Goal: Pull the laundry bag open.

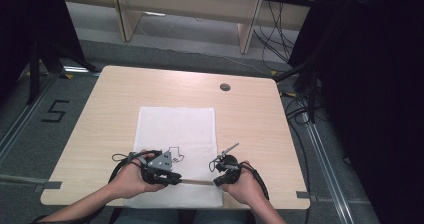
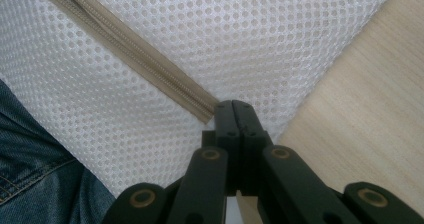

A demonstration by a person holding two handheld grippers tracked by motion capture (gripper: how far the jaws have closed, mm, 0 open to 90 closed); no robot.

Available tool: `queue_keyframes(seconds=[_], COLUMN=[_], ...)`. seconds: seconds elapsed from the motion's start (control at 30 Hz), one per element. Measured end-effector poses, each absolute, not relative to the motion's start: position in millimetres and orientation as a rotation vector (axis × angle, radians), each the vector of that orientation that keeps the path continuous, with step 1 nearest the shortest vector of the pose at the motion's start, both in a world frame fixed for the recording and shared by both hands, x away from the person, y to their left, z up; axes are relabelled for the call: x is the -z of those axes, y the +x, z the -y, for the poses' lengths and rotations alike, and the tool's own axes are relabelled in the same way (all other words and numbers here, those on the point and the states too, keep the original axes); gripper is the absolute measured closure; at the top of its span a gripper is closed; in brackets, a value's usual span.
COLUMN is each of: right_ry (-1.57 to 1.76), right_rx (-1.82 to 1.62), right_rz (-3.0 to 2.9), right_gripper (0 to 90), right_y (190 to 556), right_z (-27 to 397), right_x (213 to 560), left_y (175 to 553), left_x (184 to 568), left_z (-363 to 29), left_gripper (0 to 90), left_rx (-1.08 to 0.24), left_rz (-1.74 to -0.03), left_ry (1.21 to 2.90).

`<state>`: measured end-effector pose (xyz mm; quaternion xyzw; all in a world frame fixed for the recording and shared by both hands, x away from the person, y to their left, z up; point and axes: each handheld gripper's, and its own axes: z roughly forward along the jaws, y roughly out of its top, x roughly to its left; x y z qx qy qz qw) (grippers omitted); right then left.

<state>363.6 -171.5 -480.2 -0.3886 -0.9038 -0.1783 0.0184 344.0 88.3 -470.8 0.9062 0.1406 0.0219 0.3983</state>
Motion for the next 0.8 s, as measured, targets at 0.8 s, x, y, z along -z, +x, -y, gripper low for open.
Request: queue_keyframes(seconds=[0.8], right_ry=[-1.193], right_rx=[0.548], right_rz=[2.825], right_gripper=[90.0], right_y=[364.5], right_z=[171.2], right_x=[479.9], left_y=[342.7], left_x=[472.5], left_z=[-95.9], left_gripper=[82.0], left_rx=[-0.064], left_rz=[-0.345], left_ry=[2.296])
